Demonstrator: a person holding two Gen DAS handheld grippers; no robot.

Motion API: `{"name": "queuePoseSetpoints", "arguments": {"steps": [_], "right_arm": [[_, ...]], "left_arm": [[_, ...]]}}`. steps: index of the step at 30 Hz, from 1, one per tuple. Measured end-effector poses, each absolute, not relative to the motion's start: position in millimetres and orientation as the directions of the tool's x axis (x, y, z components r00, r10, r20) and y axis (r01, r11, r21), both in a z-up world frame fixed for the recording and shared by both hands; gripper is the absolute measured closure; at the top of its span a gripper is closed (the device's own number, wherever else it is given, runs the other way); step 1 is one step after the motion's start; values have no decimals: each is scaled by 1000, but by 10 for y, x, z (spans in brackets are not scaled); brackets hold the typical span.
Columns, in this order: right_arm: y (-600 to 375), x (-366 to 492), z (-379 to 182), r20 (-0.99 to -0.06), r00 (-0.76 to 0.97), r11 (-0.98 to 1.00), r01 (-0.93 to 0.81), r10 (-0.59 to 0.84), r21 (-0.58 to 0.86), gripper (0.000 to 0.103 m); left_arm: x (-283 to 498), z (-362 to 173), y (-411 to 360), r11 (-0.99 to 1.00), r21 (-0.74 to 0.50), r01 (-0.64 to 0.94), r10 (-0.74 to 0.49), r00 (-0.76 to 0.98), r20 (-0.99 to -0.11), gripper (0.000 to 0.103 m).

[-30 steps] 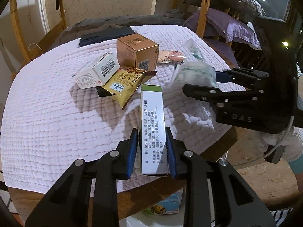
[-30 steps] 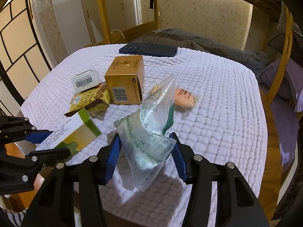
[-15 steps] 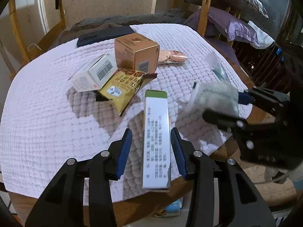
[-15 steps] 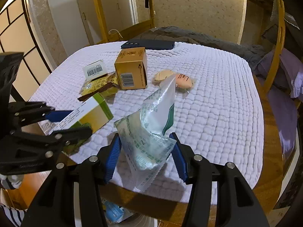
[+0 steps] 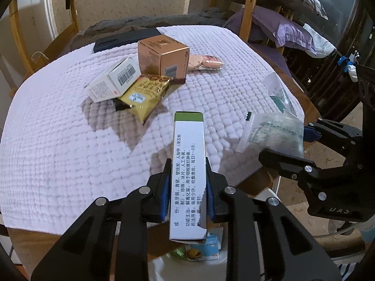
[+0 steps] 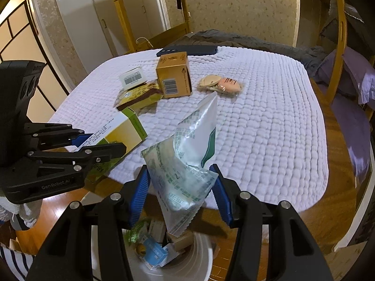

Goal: Collect trash
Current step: 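Carry the white box with the left gripper while the right gripper carries the plastic bag over the bin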

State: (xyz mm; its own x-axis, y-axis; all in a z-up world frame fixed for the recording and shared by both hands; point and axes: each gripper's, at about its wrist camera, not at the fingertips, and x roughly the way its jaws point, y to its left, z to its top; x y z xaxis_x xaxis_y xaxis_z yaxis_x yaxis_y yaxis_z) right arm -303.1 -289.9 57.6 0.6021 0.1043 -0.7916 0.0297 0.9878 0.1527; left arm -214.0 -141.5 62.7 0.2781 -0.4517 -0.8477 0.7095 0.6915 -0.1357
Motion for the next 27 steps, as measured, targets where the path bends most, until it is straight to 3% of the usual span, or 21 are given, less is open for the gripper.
{"name": "queuePoseSetpoints", "arguments": {"steps": [27], "right_arm": [[-2519,-3473,522,-816,552,979,-3,170,203,52]], "left_arm": [[-2570,655,-958,711,-149,688,-430,257,-865,76]]}}
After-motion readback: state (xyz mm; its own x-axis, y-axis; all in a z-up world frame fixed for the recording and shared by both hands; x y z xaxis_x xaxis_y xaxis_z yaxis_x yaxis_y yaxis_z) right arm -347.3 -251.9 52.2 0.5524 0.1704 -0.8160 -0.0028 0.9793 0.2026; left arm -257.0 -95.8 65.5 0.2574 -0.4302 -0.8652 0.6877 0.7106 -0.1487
